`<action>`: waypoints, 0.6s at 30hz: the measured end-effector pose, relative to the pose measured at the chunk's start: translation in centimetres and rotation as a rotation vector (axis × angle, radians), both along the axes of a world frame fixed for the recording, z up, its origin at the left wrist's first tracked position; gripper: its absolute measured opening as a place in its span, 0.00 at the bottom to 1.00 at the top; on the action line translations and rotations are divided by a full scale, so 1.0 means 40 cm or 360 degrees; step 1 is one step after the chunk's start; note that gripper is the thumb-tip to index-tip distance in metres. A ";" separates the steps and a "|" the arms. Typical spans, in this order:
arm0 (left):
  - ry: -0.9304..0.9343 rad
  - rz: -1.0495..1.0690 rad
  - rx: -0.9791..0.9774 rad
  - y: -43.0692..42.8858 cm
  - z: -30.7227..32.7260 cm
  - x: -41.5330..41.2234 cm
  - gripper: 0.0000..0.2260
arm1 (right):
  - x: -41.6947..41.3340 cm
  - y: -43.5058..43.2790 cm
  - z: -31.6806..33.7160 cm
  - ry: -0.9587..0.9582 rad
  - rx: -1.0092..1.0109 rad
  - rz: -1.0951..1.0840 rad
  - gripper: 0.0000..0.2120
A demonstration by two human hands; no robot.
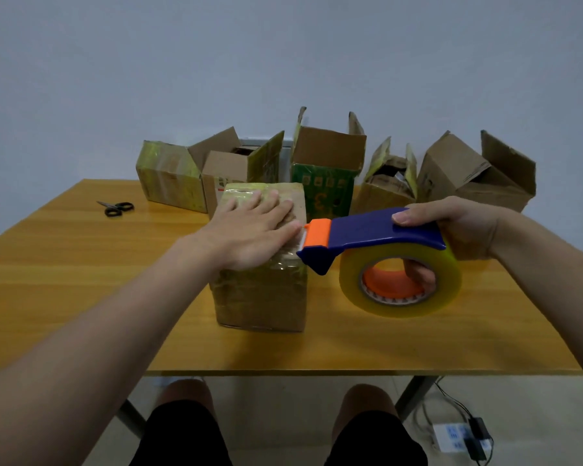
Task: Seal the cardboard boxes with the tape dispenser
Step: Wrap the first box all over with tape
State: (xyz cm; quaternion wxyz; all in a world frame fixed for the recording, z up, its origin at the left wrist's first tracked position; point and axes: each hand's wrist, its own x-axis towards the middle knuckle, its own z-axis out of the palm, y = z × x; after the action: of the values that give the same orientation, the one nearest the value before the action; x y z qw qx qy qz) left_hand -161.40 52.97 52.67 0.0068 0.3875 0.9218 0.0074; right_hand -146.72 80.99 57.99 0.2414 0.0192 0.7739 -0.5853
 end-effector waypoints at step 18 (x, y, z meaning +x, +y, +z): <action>-0.0050 0.0036 -0.0116 0.014 0.022 0.018 0.39 | -0.012 -0.049 0.137 -0.0001 0.0637 0.0351 0.41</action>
State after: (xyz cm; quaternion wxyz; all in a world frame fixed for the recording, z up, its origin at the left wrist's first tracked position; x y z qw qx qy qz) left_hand -160.66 53.54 53.54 0.0354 0.3764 0.9256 -0.0199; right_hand -147.20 79.01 63.47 0.2955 -0.0179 0.8719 -0.3902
